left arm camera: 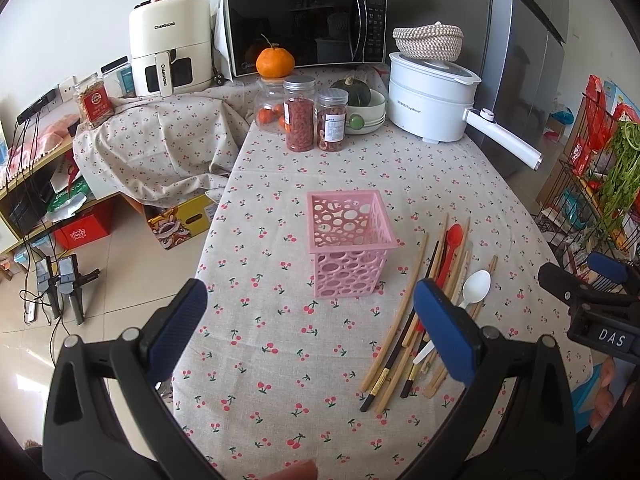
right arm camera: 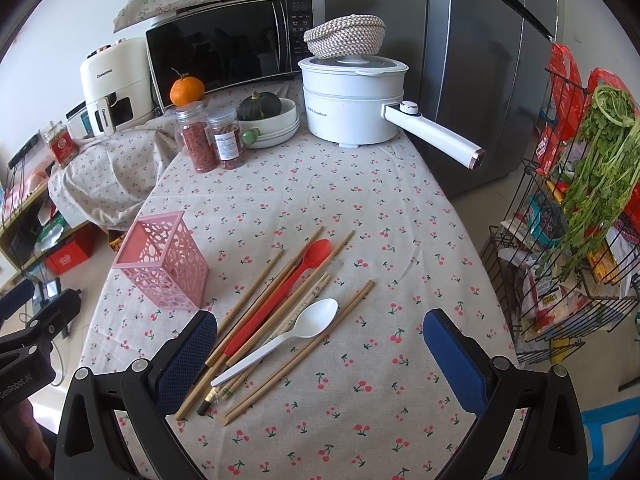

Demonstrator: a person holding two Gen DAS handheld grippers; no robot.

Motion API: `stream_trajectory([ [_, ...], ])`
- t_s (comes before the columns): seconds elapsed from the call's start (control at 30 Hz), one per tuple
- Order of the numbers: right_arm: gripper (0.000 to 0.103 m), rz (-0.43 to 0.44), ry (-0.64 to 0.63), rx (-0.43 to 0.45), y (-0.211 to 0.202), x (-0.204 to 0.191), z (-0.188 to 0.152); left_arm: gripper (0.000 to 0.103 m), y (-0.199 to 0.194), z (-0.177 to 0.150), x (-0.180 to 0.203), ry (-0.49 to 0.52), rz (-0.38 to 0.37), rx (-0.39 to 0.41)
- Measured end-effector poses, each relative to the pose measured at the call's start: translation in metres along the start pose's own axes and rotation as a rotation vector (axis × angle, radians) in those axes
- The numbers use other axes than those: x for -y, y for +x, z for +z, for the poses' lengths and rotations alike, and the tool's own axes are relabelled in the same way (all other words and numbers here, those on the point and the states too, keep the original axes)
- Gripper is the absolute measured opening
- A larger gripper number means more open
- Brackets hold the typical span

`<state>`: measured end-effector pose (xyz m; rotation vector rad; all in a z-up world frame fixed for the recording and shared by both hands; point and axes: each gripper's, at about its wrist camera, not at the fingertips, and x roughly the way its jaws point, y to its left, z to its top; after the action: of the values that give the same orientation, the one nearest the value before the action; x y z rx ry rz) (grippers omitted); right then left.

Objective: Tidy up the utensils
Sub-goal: 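Move both tools down toward the utensil pile beside the pink basket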

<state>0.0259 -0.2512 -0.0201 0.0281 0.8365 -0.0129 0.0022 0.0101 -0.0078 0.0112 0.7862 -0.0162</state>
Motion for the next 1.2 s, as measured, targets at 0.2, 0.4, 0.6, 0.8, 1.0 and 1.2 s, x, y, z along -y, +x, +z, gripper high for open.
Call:
stream_trajectory([
  [0.2,0.103,-0.003,0.005,0.0,0.0,0.003,0.002,0.103,0.002,0.0,0.002,0.0,0.004,-0.005],
  [0.4,0.103,-0.019,0.016,-0.004,0.0,0.009,0.003,0.103,0.001,0.001,0.004,0.01,-0.009,0.011],
  [0.6,0.103,-0.053,0.042,0.012,-0.001,0.022,0.006,0.103,-0.001,0.002,0.01,0.039,-0.03,0.036],
  [0.8,0.103,-0.032,0.091,-0.07,0.015,0.047,0.014,0.102,0.004,0.017,0.031,0.132,-0.092,-0.03],
  [1.0,0.103,-0.008,0.159,-0.178,0.044,0.072,0.017,0.087,0.019,0.045,0.075,0.242,-0.253,-0.158],
  [1.2,0.084,0.106,0.263,-0.243,0.061,0.089,0.017,0.047,0.081,0.066,0.122,0.299,-0.307,-0.384],
])
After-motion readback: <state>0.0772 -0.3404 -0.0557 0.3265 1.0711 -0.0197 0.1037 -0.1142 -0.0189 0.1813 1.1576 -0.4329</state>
